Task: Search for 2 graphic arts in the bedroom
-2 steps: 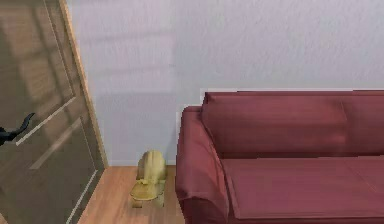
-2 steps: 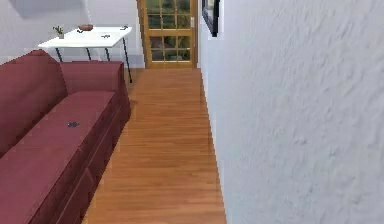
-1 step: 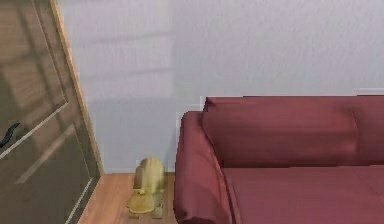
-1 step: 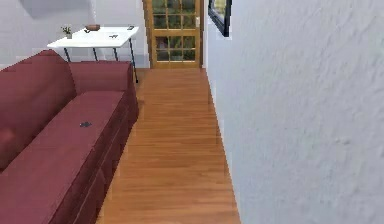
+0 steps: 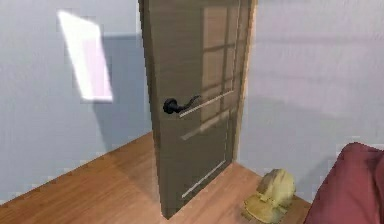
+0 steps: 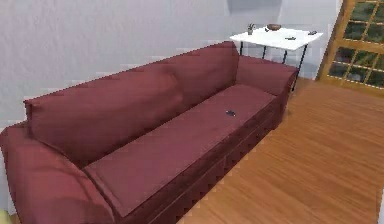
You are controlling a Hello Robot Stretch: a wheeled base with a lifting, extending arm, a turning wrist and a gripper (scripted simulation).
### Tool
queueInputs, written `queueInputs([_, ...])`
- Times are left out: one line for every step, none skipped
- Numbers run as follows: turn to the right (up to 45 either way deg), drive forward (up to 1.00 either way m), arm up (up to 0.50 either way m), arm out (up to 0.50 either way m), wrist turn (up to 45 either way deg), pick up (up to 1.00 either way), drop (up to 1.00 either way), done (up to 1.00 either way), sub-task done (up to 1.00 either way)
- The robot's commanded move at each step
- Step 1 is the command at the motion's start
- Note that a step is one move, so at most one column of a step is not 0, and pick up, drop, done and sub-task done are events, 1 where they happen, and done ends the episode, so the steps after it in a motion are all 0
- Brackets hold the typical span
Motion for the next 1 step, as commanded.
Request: queueInputs([-36.0, 0.00, 0.00, 0.00, 0.0, 0.00, 0.00, 0.00, 0.00])
